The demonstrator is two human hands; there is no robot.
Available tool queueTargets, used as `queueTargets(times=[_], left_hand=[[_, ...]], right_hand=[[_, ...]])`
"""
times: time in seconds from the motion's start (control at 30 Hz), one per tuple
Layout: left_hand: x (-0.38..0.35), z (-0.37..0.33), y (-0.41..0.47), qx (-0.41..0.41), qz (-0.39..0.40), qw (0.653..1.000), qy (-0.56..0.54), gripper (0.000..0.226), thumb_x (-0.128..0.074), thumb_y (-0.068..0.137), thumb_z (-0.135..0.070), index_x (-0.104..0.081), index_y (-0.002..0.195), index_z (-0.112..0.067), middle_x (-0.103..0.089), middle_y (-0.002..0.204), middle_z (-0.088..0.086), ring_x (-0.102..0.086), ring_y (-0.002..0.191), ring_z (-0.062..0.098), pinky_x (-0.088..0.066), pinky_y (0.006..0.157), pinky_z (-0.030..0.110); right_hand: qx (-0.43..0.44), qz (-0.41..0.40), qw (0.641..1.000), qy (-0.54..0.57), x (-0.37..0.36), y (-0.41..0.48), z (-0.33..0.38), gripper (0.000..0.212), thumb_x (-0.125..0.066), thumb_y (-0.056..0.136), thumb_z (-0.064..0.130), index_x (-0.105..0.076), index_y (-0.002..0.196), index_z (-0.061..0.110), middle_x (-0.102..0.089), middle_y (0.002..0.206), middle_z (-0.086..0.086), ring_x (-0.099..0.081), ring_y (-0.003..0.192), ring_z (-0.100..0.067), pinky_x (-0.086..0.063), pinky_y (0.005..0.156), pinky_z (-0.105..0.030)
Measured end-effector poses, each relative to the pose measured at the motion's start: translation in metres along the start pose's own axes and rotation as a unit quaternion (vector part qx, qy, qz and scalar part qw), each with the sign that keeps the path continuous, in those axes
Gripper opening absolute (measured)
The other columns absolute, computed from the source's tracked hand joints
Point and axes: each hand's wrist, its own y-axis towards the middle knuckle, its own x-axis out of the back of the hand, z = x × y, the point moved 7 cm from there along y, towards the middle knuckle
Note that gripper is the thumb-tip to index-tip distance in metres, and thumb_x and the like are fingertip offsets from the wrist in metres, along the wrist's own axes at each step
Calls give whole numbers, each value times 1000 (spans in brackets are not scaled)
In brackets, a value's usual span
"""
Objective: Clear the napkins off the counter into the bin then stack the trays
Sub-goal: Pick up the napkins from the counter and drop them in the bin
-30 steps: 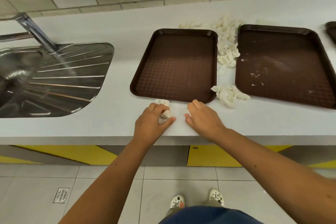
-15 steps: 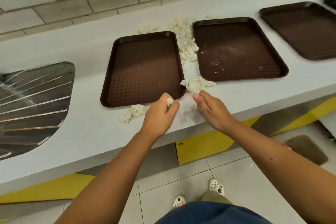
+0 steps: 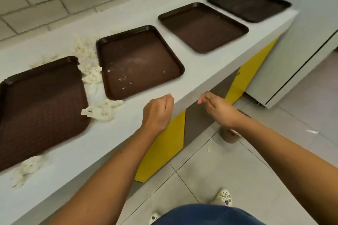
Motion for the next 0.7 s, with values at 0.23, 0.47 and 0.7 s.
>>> queueTargets(times=[0.23,0.47,0.7], left_hand=[[-130,-108,61,18,105,994,-9,29,-24,97,-25,-44,78,-15,-62,86,17,-56,90,38,-47,82,42],[-230,-154,116,76,216,969,-97,17,-39,98,-26,-53,93,-16,-59,91,3,-55,87,23,-44,74,35],[-314,-158,182,104,307,939,-115,24,-63,91,-37,-61,104,-17,-66,96,-1,-64,88,18,-44,69,26]], right_hand=[[-126,-12,991,40,115,-15,-142,42,-27,102,44,-57,96,16,-56,92,1,-53,91,-19,-41,81,-31],[-214,-66,975,13,189,-10,-249,28,-46,97,8,-58,122,11,-57,119,-12,-53,106,-24,-43,93,-36],[-274,-117,952,67,204,32,-328,22,-65,86,4,-54,75,19,-58,79,-2,-55,77,-23,-52,78,-43]])
